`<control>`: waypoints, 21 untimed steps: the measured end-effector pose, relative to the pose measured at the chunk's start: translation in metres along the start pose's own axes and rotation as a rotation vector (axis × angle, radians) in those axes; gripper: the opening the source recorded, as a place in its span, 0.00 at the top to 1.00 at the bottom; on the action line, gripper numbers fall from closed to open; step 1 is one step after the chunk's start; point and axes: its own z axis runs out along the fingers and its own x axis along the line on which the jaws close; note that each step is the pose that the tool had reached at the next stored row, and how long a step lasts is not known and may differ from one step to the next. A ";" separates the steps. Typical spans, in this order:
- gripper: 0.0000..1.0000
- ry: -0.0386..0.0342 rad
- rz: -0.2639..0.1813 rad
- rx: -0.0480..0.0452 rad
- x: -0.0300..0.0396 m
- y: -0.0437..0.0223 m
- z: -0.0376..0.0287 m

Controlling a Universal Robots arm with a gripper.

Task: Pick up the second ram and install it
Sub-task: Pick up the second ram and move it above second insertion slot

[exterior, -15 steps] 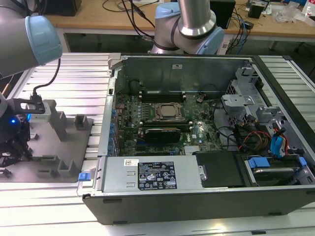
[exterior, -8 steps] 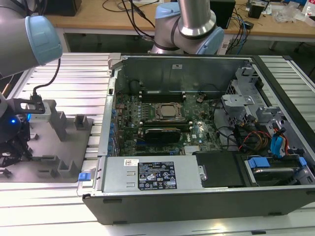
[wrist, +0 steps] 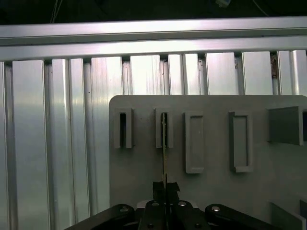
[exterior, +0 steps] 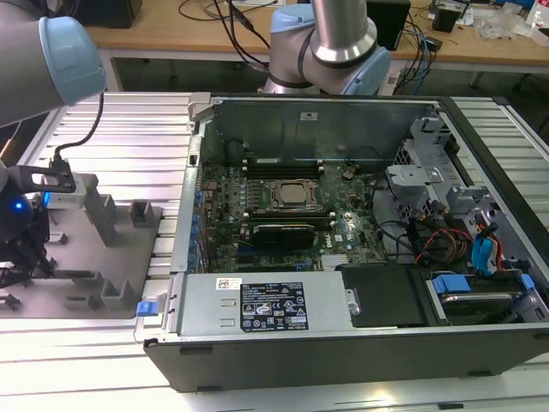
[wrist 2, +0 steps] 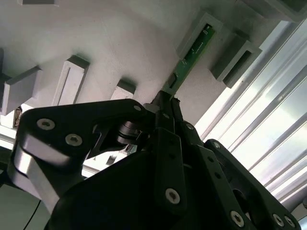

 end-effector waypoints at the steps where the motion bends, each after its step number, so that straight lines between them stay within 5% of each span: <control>1: 0.87 0.0000 0.000 0.0000 -0.0001 0.0000 -0.0009; 21: 0.87 0.0000 0.000 0.0000 -0.0029 0.0018 -0.0383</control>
